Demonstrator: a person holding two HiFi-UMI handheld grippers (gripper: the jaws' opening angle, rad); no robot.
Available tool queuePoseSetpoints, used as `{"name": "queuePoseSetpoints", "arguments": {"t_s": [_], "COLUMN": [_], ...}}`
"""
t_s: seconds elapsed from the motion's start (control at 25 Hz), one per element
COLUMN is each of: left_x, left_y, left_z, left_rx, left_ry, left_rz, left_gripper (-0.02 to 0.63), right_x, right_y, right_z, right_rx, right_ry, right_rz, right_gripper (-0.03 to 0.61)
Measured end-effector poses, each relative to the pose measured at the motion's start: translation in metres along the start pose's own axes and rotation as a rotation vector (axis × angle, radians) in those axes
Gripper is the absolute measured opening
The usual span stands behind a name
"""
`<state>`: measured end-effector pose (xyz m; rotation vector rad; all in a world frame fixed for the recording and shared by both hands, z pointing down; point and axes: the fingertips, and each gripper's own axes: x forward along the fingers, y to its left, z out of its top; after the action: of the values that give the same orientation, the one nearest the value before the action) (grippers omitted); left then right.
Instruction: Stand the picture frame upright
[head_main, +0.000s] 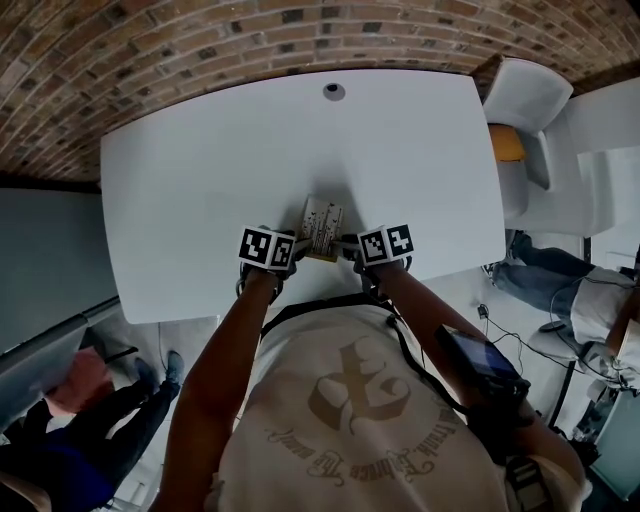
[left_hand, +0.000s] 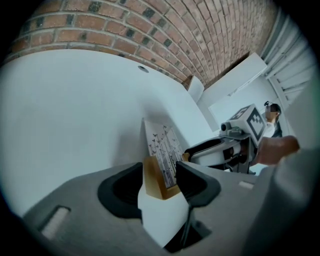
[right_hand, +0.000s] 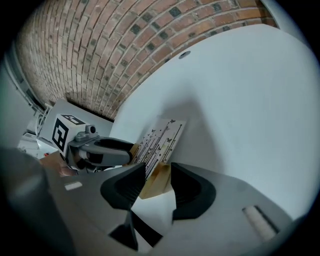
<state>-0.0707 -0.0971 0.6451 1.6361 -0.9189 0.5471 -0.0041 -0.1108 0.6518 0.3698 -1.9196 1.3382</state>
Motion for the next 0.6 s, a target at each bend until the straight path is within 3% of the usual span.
{"name": "queuePoseSetpoints", "arguments": {"t_s": [0.6], "left_x": [0.011], "left_y": [0.006], "left_z": [-0.01], "left_rx": [-0.052], "left_ry": [0.116], "left_rz": [0.002], "left_gripper": [0.229], "right_x": [0.014], "right_y": [-0.002], "right_z": [-0.005], "right_rx": [0.089], "right_ry": [0.069], "right_rz": [0.057], "right_gripper": [0.178]}}
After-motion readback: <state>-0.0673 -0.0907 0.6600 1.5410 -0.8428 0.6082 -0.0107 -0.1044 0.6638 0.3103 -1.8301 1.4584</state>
